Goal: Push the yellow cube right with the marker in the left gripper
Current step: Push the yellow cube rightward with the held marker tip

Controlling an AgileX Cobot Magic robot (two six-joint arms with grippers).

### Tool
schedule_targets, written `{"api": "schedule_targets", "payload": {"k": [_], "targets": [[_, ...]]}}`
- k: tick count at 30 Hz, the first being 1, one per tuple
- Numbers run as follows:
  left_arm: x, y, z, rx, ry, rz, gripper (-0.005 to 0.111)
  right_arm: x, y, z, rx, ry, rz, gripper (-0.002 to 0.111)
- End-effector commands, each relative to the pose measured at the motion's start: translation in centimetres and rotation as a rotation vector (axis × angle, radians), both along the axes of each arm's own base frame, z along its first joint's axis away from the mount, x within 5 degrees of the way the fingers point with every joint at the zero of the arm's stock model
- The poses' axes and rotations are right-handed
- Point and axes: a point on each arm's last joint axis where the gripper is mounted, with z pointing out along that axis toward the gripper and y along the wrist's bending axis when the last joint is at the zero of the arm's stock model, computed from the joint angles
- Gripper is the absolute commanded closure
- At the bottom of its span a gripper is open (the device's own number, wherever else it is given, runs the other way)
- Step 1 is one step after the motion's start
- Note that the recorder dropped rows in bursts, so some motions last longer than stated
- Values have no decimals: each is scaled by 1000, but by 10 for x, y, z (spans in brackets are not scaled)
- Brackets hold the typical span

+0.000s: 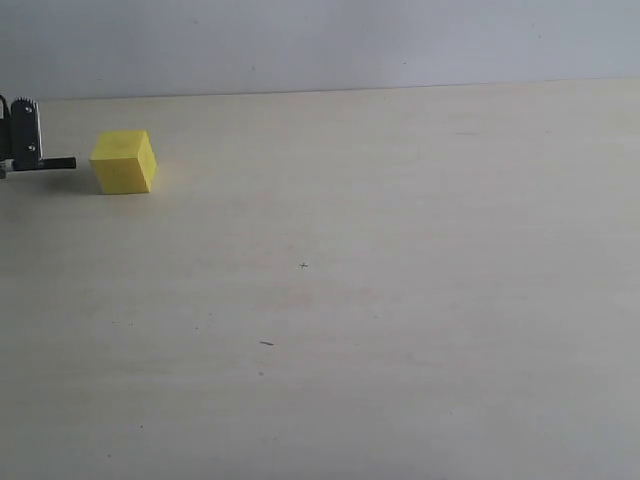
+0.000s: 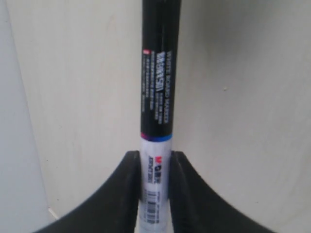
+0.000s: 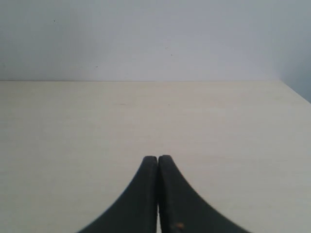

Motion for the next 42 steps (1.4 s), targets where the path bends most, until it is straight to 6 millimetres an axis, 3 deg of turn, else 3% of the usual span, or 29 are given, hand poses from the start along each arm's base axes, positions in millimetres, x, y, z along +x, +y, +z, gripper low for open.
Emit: {"api": "schedule_targets", "payload": {"k": [1, 9, 12, 18, 23, 25, 28, 31, 37, 42], "targets": [[0, -18, -2, 4, 23, -28, 107, 0, 0, -1, -5, 2, 0, 108], [2, -93, -3, -21, 32, -162, 107, 0, 0, -1, -5, 2, 0, 108], [2, -92, -2, -32, 35, -134, 107, 0, 0, -1, -5, 2, 6, 108], [-4, -68, -3, -6, 108, -41, 107, 0, 2, -1, -6, 2, 45, 108], [-4, -68, -3, -6, 107, -41, 107, 0, 2, -1, -6, 2, 45, 108], [-3, -84, -2, -10, 93, -82, 107, 0, 2, -1, -6, 2, 45, 108], [-7, -134, -1, -28, 77, -183, 107, 0, 2, -1, -6, 2, 45, 108], [-10, -163, 1, -65, 49, -223, 107, 0, 2, -1, -6, 2, 45, 108], [-7, -133, 20, -97, 26, -86, 107, 0, 5, -1, -6, 0, 97, 108], [-11, -136, 19, -73, 66, -72, 107, 0, 5, -1, -6, -2, 96, 108]]}}
